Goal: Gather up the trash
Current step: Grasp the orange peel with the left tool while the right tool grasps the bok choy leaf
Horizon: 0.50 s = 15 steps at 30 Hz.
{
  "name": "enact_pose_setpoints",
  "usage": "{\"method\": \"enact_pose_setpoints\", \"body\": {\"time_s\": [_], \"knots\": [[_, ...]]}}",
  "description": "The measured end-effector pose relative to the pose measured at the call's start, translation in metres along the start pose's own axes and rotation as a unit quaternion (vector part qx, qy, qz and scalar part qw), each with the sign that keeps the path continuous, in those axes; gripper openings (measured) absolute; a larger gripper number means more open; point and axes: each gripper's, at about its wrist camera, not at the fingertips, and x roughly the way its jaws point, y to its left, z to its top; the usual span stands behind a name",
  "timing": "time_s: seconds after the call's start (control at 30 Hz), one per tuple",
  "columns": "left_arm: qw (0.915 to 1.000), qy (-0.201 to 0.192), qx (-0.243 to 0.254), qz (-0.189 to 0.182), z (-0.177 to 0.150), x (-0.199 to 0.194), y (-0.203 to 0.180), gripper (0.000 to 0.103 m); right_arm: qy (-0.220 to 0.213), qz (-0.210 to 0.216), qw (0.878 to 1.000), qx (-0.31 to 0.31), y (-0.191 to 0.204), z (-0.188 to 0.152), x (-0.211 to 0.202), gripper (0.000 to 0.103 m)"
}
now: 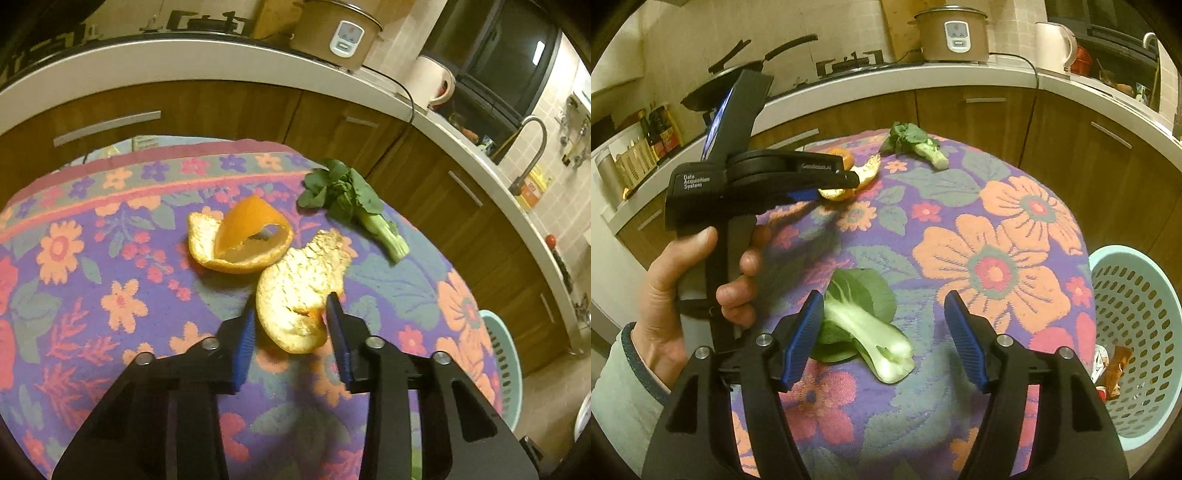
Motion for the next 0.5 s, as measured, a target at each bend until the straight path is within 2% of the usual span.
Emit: {"method": "enact_pose_setpoints", "body": {"time_s": [0.17, 0.37, 0.4, 0.5], "knots": [[0.9998, -0.001, 0.019, 0.007, -0.002, 0.0, -0.005, 0.024, 0.019, -0.015, 0.999, -0.024, 0.012, 0.001, 0.008, 0.069], [0.9993, -0.012, 0.035, 0.01, -0.004, -0.004, -0.009, 0.014, 0.036, -0.019, 0.998, -0.048, 0.022, -0.002, 0.013, 0.068], [0.9992, -0.013, 0.037, 0.007, -0.004, -0.004, -0.009, 0.013, 0.038, -0.018, 0.998, -0.051, 0.023, -0.003, 0.014, 0.067], [0.999, -0.015, 0.042, 0.006, -0.005, -0.006, -0.012, 0.012, 0.036, -0.004, 0.998, -0.057, 0.024, -0.004, 0.013, 0.047]]}}
